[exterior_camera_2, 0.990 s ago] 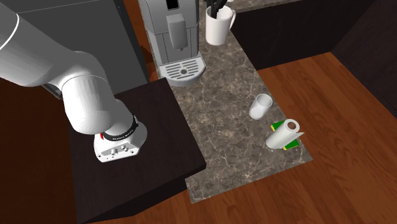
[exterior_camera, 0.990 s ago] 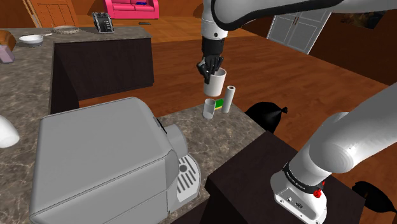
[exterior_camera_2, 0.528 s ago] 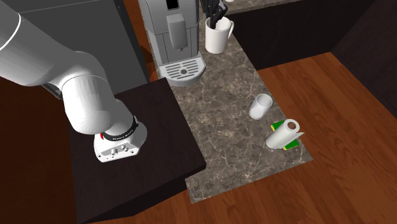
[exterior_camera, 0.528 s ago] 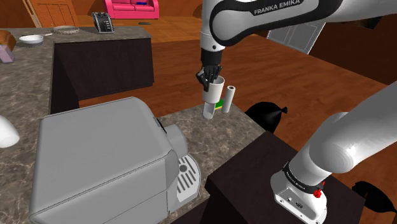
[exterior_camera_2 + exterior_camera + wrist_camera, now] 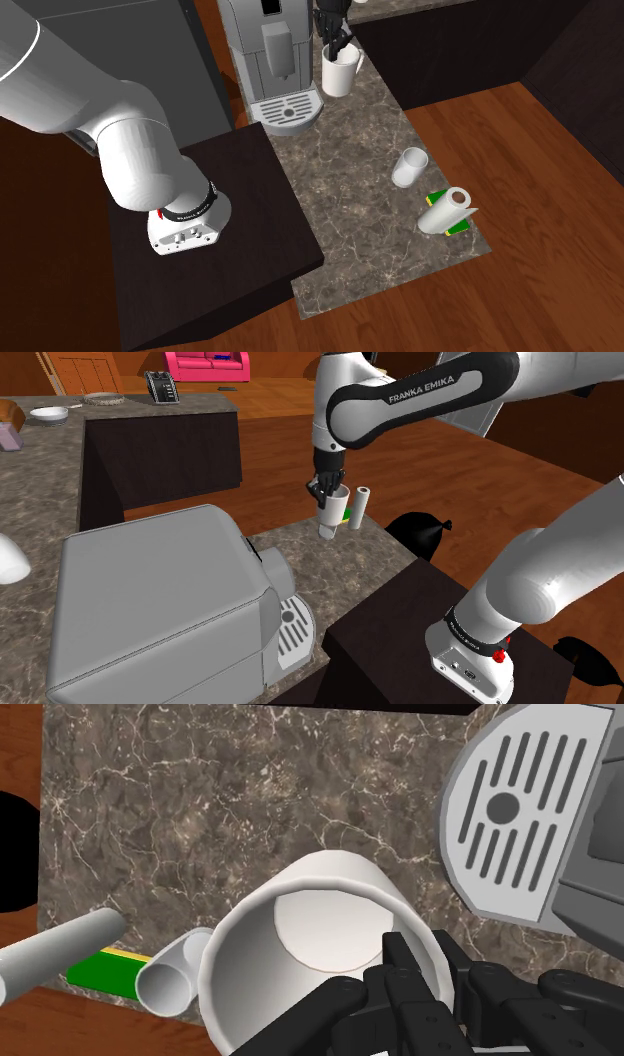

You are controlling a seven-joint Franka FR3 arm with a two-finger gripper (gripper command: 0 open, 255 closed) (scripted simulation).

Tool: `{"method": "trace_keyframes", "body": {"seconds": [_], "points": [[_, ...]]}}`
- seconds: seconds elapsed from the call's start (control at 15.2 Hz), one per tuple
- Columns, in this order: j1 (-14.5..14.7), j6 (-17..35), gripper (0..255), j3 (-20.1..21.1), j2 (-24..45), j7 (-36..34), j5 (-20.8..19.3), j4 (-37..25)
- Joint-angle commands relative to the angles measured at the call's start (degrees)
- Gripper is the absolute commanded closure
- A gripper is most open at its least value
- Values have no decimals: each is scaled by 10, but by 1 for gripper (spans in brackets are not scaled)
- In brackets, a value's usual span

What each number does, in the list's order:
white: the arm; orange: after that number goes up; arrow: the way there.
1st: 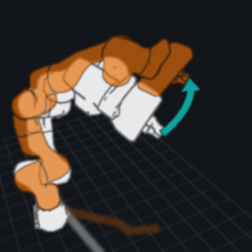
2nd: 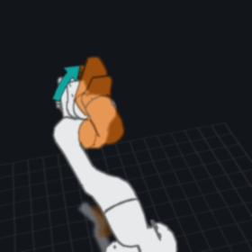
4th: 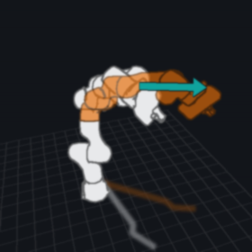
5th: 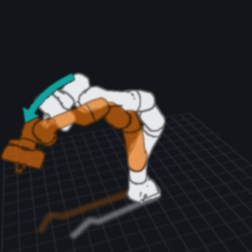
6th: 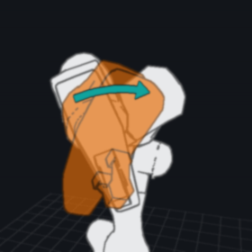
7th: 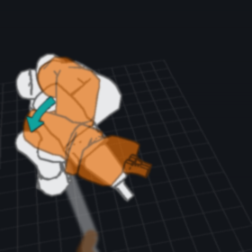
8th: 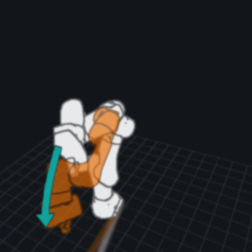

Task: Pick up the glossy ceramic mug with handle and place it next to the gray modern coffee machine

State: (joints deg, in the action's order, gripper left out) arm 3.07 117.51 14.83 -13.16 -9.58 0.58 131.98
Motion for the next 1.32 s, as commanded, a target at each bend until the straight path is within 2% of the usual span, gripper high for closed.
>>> {"method": "trace_keyframes", "body": {"seconds": [0.0,1.25], "points": [[0,17,255,1,7,-2,-2,9],[-4,171,255,10,94,-30,-31,80]]}}
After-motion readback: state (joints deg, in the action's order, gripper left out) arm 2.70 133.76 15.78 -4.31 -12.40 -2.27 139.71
